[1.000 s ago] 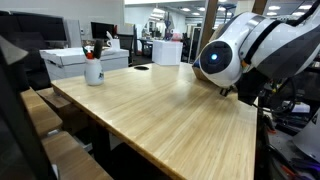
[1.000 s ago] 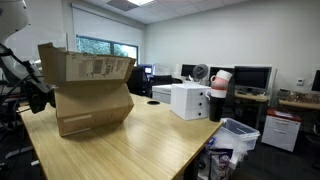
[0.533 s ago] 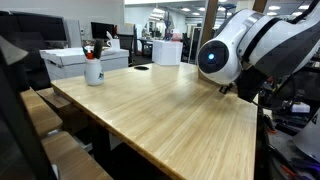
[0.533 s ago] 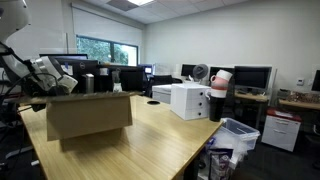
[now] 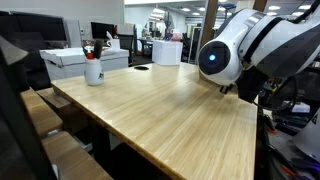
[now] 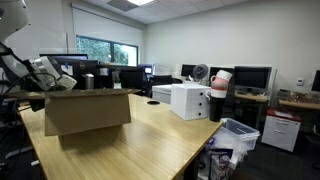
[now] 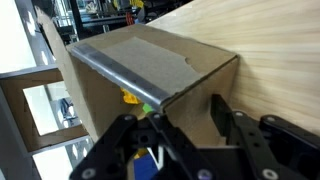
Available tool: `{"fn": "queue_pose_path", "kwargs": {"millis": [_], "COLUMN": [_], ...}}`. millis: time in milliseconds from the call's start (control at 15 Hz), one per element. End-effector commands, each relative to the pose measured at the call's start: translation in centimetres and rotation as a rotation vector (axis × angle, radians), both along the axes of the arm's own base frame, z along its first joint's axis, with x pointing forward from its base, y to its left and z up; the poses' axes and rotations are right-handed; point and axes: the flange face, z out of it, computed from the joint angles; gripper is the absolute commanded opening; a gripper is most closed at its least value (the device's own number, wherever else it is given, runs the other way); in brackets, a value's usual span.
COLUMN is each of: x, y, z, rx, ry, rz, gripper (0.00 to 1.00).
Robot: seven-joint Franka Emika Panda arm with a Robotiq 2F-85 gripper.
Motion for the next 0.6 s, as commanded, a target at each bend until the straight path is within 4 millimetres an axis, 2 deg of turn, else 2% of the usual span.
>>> {"fn": "queue_pose_path", "kwargs": {"millis": [0,200,533], "x": [-0.16,-0.15,-0.29], "y": [0.21,0.23,0.32], "z": [-0.26,-0.46,-1.01], "rx": [-0.021,-0.016,-0.018], "ry": [-0.005,0.001,0.012], "rz": [-0.002,-0.008,-0.003], "gripper": [0.12,0.05,0.07]}}
